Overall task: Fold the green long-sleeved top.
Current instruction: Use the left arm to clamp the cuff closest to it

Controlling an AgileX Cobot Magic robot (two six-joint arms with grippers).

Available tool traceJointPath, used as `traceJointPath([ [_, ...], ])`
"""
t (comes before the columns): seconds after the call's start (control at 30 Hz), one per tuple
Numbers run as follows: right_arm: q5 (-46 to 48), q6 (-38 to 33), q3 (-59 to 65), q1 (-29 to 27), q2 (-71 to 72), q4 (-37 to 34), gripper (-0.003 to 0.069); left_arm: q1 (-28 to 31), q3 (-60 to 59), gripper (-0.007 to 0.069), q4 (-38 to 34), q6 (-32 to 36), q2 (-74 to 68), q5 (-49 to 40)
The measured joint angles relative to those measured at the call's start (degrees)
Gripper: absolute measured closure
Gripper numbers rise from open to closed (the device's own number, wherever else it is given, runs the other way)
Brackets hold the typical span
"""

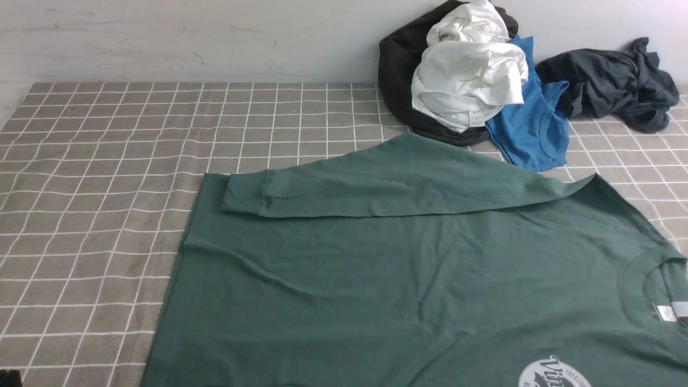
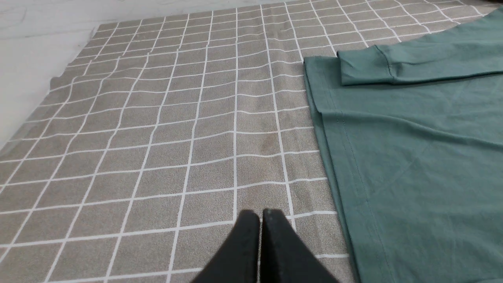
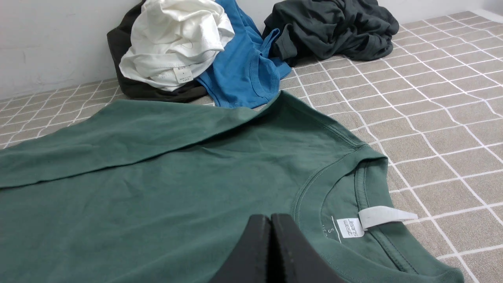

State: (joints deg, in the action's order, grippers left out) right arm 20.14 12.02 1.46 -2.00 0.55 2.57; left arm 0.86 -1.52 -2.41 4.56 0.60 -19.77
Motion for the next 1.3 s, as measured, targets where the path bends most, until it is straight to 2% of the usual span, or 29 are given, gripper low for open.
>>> traceJointPath([
  [0.9, 0.0, 0.0, 0.0, 0.0, 0.0, 0.0, 0.0675, 0.0, 0.0, 0.0631, 0.0, 0.0, 0.0, 0.0],
  [1.1, 0.2, -3.8, 0.0, 0.0, 0.0, 2.6, 0.0675, 0.0, 0.0, 0.0631, 0.0, 0.0, 0.0, 0.0],
  [1.3, 0.2, -4.0, 0.0, 0.0, 0.0, 3.1, 0.0675, 0.0, 0.0, 0.0631, 0.0, 0.0, 0.0, 0.0],
])
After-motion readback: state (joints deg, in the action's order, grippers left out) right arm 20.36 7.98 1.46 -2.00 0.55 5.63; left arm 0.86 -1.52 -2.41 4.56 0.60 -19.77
